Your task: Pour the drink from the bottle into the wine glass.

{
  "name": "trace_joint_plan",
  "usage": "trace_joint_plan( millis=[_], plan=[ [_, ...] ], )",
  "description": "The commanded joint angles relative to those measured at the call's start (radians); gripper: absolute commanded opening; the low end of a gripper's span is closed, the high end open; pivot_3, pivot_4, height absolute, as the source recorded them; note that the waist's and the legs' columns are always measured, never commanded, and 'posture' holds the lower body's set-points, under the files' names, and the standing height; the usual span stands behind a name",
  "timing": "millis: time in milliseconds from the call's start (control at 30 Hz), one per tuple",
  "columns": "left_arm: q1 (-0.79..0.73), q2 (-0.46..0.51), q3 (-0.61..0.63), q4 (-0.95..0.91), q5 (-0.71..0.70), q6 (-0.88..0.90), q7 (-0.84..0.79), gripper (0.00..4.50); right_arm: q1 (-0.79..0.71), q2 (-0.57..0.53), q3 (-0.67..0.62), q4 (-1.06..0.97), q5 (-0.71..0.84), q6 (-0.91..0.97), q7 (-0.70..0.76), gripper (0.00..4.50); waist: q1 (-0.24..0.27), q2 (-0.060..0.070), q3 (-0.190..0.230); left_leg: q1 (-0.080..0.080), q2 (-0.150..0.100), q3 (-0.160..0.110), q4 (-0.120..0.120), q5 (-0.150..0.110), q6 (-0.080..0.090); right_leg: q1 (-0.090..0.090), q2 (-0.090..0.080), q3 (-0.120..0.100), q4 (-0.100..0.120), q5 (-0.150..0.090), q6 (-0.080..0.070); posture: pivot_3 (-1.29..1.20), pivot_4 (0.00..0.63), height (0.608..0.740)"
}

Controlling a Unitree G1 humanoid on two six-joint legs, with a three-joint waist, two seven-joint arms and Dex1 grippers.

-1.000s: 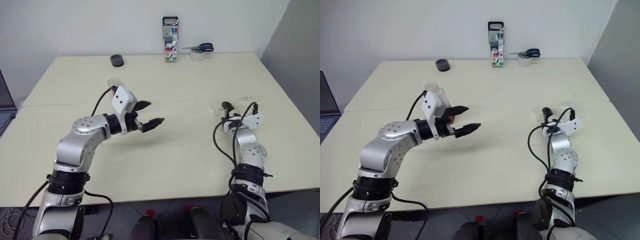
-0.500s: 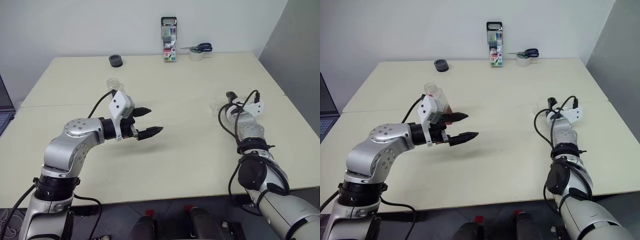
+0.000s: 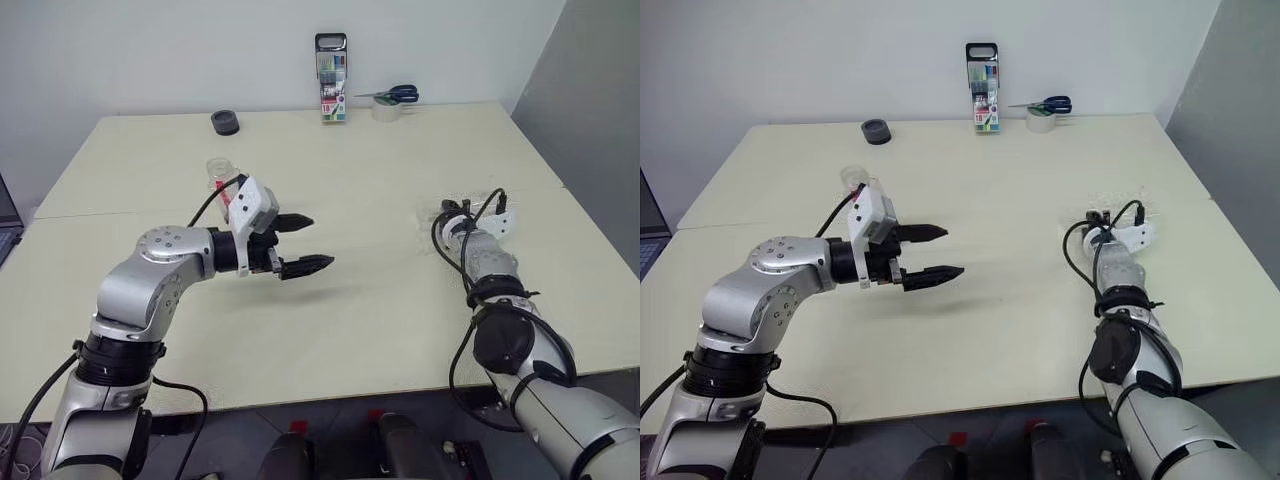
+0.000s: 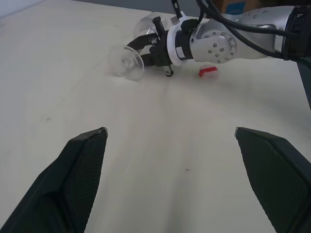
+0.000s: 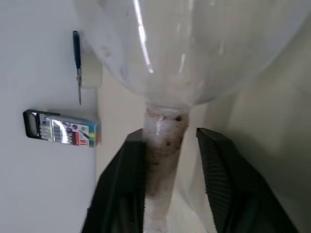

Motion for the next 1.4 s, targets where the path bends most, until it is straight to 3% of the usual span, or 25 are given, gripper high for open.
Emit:
trace_joint_plan(
  millis=[33,300,467,633,833,1033,1400],
  plan=[
    [-0.012,0.009,0.000,-0.019,-0.001,-0.010,-0.010,4.50,0.001,0.003,0.031,-0.006,-0.043,-0.020,0.007,0.29,0.000,0.000,0.000,0.000,0.000,0.000,0.000,0.000,0.000,0.000,0.000,0.000,0.000,0.000,0.000,0.00,0.150,0.740],
    [0.050,0.009,0.025,-0.080,-0.011,0.005,0.038,4.50,0.076,0.053,0.432,-0.252,-0.411,-0.126,0.146,0.19,-0.005,0.000,0.000,-0.002,-0.001,0.000,0.000,0.000,0.000,-0.002,-0.001,0.000,0.000,0.000,0.000,0.00,0.150,0.740],
    [0.106,-0.008,0.052,-0.147,-0.026,0.037,0.114,4.50,0.213,0.100,0.582,-0.359,-0.603,-0.235,0.095,0.19,-0.007,0.000,0.000,-0.004,0.000,-0.007,0.000,0.002,-0.004,-0.005,-0.002,0.001,0.000,0.000,0.000,0.00,0.150,0.740],
    [0.162,-0.014,0.078,-0.201,-0.032,0.061,0.177,4.50,0.409,0.145,0.711,-0.528,-0.732,-0.217,0.075,0.19,-0.001,0.000,0.000,-0.004,-0.001,-0.008,0.000,0.002,-0.004,-0.004,-0.002,0.000,0.000,0.000,0.000,0.00,0.150,0.740],
    [0.183,-0.011,0.082,-0.214,-0.040,0.067,0.195,4.50,0.568,0.150,0.752,-0.689,-0.755,-0.111,0.099,0.19,0.008,-0.001,-0.001,-0.002,0.000,-0.009,0.000,0.002,-0.004,-0.002,-0.002,-0.001,0.000,0.000,0.000,0.00,0.150,0.740],
    [0.173,-0.028,0.056,-0.197,-0.036,0.057,0.203,4.50,0.621,0.126,0.802,-0.776,-0.796,-0.046,0.158,0.19,0.008,-0.001,-0.002,0.001,0.000,-0.010,0.000,0.000,-0.001,0.001,-0.002,-0.001,-0.001,0.000,0.000,0.00,0.150,0.740],
    [0.219,-0.044,0.076,-0.200,-0.011,0.022,0.229,4.50,0.436,0.153,0.810,-0.607,-0.789,-0.133,0.246,0.19,-0.010,-0.002,-0.002,0.006,0.001,-0.005,0.000,0.000,0.000,0.002,0.000,0.000,0.001,0.000,0.000,0.00,0.150,0.740]
  ],
)
